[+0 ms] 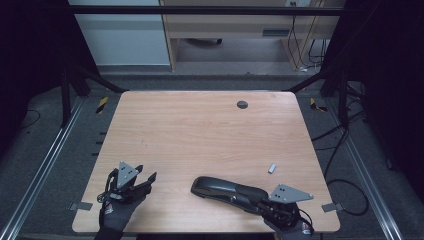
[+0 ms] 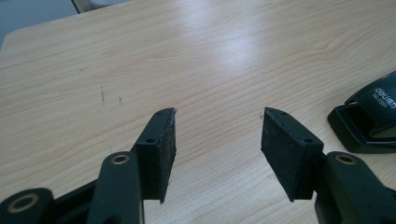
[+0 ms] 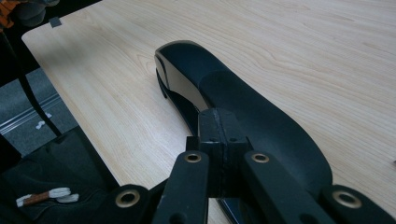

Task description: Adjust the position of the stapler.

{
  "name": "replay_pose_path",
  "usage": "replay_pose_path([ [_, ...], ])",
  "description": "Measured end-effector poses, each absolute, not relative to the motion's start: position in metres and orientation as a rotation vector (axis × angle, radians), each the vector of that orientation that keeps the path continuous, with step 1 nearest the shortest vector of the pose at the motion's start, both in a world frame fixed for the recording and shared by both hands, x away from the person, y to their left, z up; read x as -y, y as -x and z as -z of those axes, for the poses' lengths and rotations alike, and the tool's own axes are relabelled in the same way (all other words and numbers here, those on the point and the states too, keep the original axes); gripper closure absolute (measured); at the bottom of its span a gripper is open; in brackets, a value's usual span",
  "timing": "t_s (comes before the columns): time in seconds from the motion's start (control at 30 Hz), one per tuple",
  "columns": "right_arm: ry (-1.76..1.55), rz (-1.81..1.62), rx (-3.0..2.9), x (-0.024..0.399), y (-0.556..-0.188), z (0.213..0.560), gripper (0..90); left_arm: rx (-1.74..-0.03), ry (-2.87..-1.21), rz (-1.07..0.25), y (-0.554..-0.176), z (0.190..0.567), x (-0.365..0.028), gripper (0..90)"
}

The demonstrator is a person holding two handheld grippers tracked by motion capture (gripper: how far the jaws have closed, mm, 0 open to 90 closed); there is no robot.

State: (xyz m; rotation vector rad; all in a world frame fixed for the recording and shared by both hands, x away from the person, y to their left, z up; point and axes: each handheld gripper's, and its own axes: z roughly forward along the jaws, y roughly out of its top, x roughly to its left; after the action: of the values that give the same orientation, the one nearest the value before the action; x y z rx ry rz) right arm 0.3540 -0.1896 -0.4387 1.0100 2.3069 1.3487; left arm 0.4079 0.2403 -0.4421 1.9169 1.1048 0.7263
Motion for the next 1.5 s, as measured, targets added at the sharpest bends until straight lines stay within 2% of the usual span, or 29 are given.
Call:
replay_pose_path([
  [1.07, -1.067, -1.300, -2.213, 0.199, -0.372, 0.445, 90.0, -1.100, -1.942, -0.732, -0.409, 0.446, -0.237, 43.1],
  [1.5, -1.054, -1.397, -2.072, 0.216, -0.368, 0.428, 87.2, -1.108, -1.945, -0.729, -0.411, 0.444, -0.233, 33.1],
])
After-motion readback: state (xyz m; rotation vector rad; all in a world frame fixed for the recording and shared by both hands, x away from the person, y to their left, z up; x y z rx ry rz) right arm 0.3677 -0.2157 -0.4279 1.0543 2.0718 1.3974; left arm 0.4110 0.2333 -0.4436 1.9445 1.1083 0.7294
